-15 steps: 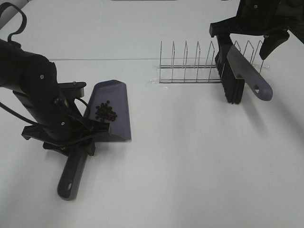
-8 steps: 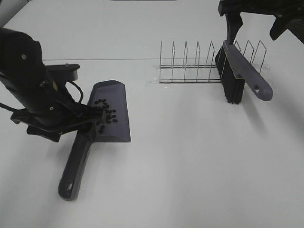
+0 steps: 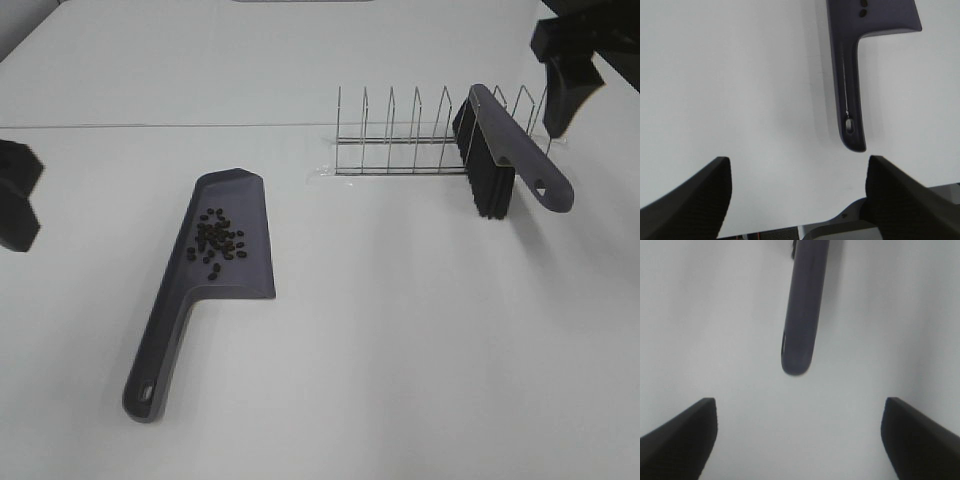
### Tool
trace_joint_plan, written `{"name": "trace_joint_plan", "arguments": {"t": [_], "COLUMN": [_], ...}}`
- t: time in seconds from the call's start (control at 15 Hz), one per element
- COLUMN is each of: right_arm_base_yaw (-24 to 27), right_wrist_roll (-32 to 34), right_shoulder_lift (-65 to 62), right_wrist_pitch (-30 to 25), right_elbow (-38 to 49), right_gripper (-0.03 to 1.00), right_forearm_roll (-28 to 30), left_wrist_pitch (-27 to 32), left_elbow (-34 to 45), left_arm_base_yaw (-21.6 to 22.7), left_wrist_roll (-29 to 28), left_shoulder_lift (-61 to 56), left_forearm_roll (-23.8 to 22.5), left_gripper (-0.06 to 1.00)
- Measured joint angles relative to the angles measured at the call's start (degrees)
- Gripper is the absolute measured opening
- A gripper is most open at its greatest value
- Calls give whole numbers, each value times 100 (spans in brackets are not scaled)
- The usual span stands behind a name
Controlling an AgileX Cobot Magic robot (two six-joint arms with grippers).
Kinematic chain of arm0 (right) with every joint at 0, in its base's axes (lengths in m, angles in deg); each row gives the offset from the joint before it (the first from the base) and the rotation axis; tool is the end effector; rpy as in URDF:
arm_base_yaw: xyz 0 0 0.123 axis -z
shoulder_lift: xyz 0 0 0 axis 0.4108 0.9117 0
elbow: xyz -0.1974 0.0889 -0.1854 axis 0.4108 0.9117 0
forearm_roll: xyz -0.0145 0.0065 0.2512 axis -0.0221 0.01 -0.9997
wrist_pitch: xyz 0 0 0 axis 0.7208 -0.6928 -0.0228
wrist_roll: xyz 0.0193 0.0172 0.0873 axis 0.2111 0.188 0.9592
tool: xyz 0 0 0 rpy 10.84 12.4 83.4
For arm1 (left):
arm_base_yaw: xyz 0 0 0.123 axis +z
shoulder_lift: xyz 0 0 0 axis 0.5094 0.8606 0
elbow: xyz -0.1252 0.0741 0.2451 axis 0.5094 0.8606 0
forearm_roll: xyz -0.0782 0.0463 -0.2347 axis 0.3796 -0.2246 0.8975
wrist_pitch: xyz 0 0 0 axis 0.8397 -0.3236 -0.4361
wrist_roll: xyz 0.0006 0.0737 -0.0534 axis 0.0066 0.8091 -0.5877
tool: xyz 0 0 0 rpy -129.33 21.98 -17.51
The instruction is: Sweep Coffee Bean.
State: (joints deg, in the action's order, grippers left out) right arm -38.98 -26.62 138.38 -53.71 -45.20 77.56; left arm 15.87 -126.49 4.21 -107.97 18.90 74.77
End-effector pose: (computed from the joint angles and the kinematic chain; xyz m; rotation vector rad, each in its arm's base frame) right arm 0.3075 0.0697 0.3204 -0.1740 2.8397 -0.0896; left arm 0.2054 -0.0918 0.3016 0.1344 2.7665 -0.0689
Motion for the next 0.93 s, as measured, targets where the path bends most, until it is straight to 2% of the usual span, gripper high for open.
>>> {"name": "trace_joint_plan", "arguments": {"t": [0.13, 0.33, 0.53, 0.6, 0.73, 0.93], "right_arm_base_yaw": [0, 0, 0, 0, 0, 0], "right_wrist_roll": [-6, -103, -109, -109, -166, -281], "right_shoulder_lift": [-521, -1673, -2836, -3673, -4286, -5546], "right_wrist_pitch": [-11, -11, -11, -17, -23, -40], "right_elbow": [659, 1977, 3203, 3810, 4183, 4681], "right_gripper": [85, 85, 85, 84, 84, 84], "right_forearm_roll": [0, 17, 23, 23, 23, 29], "left_wrist_pitch": [281, 636, 630, 630, 613, 218], "left_elbow": [218, 1037, 1856, 2206, 2303, 2309], "left_arm_base_yaw": [0, 0, 0, 0, 0, 0], "left_wrist_roll": [-17, -11, 235, 470, 625, 985], "left_shoulder_lift": [-556, -1667, -2956, -3810, -4326, -4876], "left_forearm_roll": [0, 0, 0, 6, 11, 74], "left_gripper": [70, 70, 70, 70, 70, 70]}}
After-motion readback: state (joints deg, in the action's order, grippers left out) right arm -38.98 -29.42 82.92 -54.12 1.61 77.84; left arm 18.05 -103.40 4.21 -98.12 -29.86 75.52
